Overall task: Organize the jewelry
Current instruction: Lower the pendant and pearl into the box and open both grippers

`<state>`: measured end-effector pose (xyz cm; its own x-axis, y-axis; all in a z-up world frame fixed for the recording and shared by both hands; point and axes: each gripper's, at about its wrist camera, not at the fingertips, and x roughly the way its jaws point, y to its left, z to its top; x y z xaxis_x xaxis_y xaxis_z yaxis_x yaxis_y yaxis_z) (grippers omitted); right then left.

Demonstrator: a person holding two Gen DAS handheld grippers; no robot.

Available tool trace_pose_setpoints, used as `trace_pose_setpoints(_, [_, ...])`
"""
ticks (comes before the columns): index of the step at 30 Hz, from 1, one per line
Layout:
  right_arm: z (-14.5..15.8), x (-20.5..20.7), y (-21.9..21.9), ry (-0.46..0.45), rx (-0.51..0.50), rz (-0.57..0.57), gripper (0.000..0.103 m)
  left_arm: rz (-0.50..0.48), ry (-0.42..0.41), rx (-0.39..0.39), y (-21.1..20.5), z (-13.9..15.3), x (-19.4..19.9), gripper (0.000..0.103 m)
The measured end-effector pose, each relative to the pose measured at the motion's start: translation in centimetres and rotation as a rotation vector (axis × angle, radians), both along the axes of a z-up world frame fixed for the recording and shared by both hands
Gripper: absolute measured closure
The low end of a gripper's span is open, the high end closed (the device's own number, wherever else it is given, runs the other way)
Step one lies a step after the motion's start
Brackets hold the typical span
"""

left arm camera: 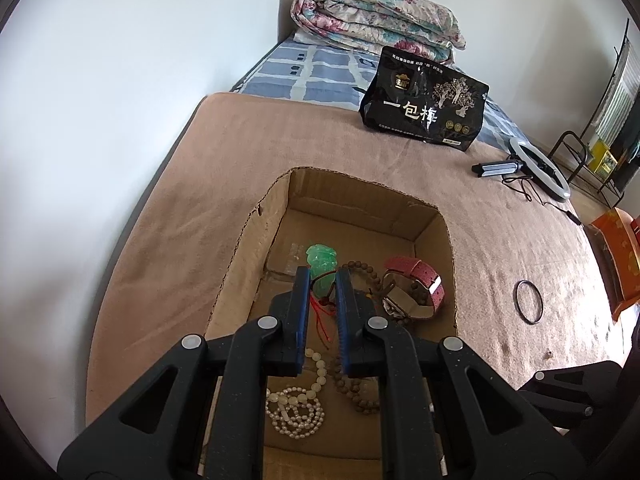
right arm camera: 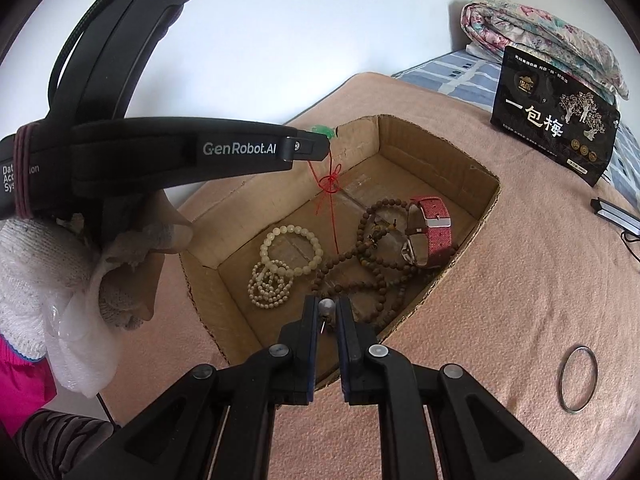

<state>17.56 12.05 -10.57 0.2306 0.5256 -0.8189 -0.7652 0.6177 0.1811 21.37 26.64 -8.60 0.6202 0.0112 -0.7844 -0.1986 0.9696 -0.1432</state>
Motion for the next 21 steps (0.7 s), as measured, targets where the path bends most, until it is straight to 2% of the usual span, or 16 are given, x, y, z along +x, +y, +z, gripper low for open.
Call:
trace_pose_setpoints(1, [0.0, 0.0, 0.0, -0.002, -0.001, 0.0, 0.092, 0.001, 0.002, 0.003, 0.0, 0.0, 0.0, 0.093])
trace_pose_setpoints(2, [0.0, -0.1, 0.0, -0.008, 0.001, -0.001, 0.082, 0.005, 0.004, 0.008, -0.1, 0.0, 0.0, 0.092])
trace_pose_setpoints(3, [0.1, -0.1, 0.0, -0.015, 0.002, -0.004, 0.078, 0.007, 0.005, 0.013, -0.1, 0.0, 0.1, 0.089])
trace_pose_setpoints(4, [0.1, -0.2, 0.0, -0.022, 0.002, -0.006, 0.072, 0.009, 0.006, 0.017, -0.1, 0.0, 0.1, 0.083])
trace_pose_setpoints(5, [0.1, -0.2, 0.0, -0.027, 0.001, -0.009, 0.07, 0.013, 0.003, 0.02, -0.1, 0.0, 0.1, 0.067])
trace_pose_setpoints(6, [0.1, -0.2, -0.1, -0.027, 0.002, -0.009, 0.068, 0.017, -0.003, 0.023, -0.1, 0.1, 0.1, 0.056])
trace_pose_setpoints(7, [0.1, -0.1, -0.1, -0.025, 0.003, -0.01, 0.061, 0.022, -0.008, 0.023, -0.1, 0.1, 0.0, 0.055])
trace_pose_setpoints(8, [0.2, -0.1, -0.1, -0.024, 0.005, -0.011, 0.047, 0.024, -0.009, 0.023, 0.0, 0.1, 0.0, 0.054])
trace_pose_setpoints(9, [0.2, -0.1, -0.2, -0.028, 0.009, -0.013, 0.04, 0.025, -0.008, 0.022, 0.0, 0.2, 0.0, 0.054])
trace_pose_setpoints(10, [0.3, -0.2, -0.3, -0.035, 0.017, -0.017, 0.027, 0.028, -0.009, 0.022, 0.0, 0.2, 0.0, 0.054])
trace_pose_setpoints(11, [0.3, -0.2, -0.4, -0.041, 0.023, -0.02, 0.021, 0.029, -0.009, 0.021, 0.0, 0.2, 0.0, 0.053])
trace_pose_setpoints(16, [0.5, -0.2, -0.8, -0.051, 0.03, -0.038, 0.01, 0.028, -0.009, 0.021, 0.0, 0.2, 0.0, 0.05])
trace_pose_setpoints(21, [0.6, 0.1, -1.1, -0.053, 0.016, -0.062, 0.01, 0.026, -0.019, 0.035, -0.2, 0.5, -0.1, 0.05])
